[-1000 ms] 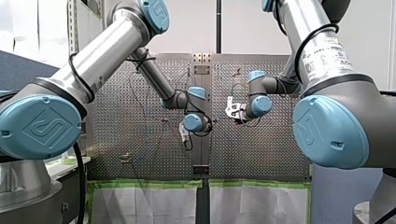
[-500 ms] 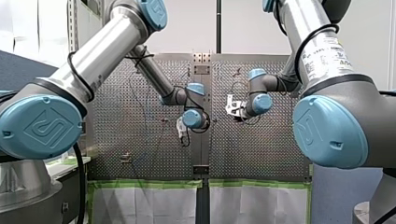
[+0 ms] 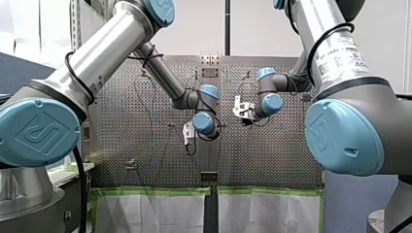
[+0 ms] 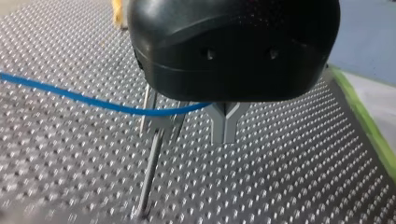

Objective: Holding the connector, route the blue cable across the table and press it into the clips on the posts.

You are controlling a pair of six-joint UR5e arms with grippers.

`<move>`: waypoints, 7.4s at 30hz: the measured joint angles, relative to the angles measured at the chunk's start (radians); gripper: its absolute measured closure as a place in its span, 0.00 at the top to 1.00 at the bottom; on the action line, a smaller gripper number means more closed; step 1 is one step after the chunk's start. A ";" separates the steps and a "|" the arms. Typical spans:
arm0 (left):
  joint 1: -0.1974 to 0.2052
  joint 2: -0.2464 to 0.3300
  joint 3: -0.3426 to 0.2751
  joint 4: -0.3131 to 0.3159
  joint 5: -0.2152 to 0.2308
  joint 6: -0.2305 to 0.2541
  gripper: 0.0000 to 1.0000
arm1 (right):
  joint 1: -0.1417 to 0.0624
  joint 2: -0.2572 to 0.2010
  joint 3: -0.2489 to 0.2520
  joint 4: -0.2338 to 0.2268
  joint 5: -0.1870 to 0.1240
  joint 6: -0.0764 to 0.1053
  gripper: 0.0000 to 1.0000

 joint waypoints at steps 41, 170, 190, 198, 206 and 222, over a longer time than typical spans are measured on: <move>0.119 -0.100 0.143 0.033 0.206 -0.051 0.00 | -0.041 0.032 0.018 -0.093 0.003 0.043 0.00; -0.140 -0.316 0.637 -0.280 -0.170 -0.061 0.36 | -0.138 0.048 0.018 -0.095 -0.011 0.047 0.00; -0.156 -0.306 0.638 -0.342 -0.280 -0.066 0.00 | -0.132 -0.016 0.000 -0.038 -0.011 0.047 0.00; -0.181 -0.243 0.636 -0.399 -0.317 -0.086 0.00 | -0.129 -0.055 0.000 -0.036 -0.011 0.049 0.00; -0.188 -0.161 0.590 -0.411 -0.377 -0.112 0.00 | -0.129 -0.135 0.000 -0.029 -0.027 0.061 0.00; -0.191 0.002 0.509 -0.362 -0.357 -0.064 0.00 | -0.124 -0.214 -0.006 0.009 -0.049 0.070 0.00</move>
